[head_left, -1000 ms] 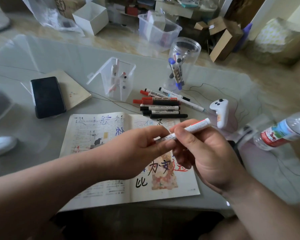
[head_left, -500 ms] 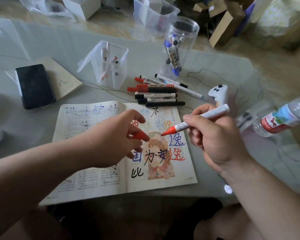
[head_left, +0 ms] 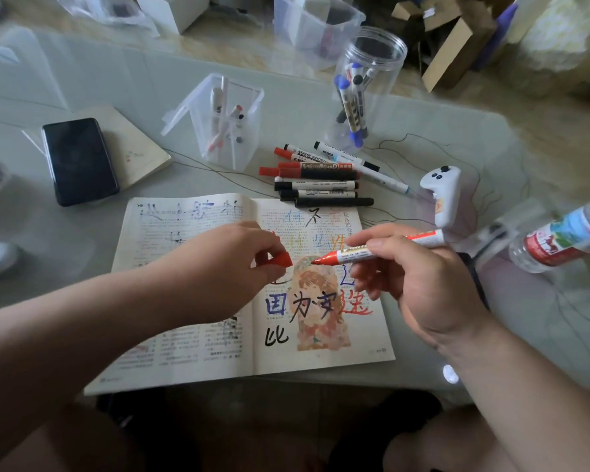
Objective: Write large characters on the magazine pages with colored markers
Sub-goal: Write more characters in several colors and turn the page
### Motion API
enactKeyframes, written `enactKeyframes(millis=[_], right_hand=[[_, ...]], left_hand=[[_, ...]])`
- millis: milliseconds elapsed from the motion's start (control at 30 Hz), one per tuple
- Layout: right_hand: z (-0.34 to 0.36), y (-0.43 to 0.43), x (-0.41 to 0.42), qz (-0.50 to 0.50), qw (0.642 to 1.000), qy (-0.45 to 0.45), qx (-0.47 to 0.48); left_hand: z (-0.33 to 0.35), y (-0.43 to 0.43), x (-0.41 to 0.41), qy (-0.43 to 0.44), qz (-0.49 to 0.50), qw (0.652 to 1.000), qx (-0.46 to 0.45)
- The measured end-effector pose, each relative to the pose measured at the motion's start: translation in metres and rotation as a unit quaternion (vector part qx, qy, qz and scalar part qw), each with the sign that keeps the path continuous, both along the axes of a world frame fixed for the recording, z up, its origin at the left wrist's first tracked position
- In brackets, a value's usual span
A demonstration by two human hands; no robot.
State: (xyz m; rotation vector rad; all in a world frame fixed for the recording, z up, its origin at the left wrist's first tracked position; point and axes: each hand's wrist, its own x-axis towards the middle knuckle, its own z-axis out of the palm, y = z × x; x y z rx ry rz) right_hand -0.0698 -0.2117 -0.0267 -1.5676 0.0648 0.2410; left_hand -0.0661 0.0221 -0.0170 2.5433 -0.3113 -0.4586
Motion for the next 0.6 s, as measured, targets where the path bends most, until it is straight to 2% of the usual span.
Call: enactKeyframes(millis=[100, 267, 367, 467, 600], right_hand=[[-0.004, 0.0, -0.004, 0.041, 0.999, 0.025, -0.02], [-0.015, 0.005, -0.012, 0.089, 0.978, 0.02, -0.19], [-0.023, 0.009, -0.018, 0.106, 0.965, 0.017, -0.239], [-0.029, 0.012, -0.024, 0.127, 0.964, 0.004, -0.235], [-0.031, 0.011, -0.025, 0.125, 0.977, 0.004, -0.172]], left_hand=[[-0.002, 0.002, 0.001, 0.011, -0.023, 0.999, 0.04], [-0.003, 0.006, -0.002, 0.048, -0.049, 0.993, 0.099], [-0.006, 0.008, -0.003, 0.054, -0.056, 0.991, 0.109], [-0.01, 0.007, -0.003, 0.061, -0.06, 0.991, 0.106], [-0.012, 0.006, -0.002, 0.07, -0.065, 0.991, 0.092]])
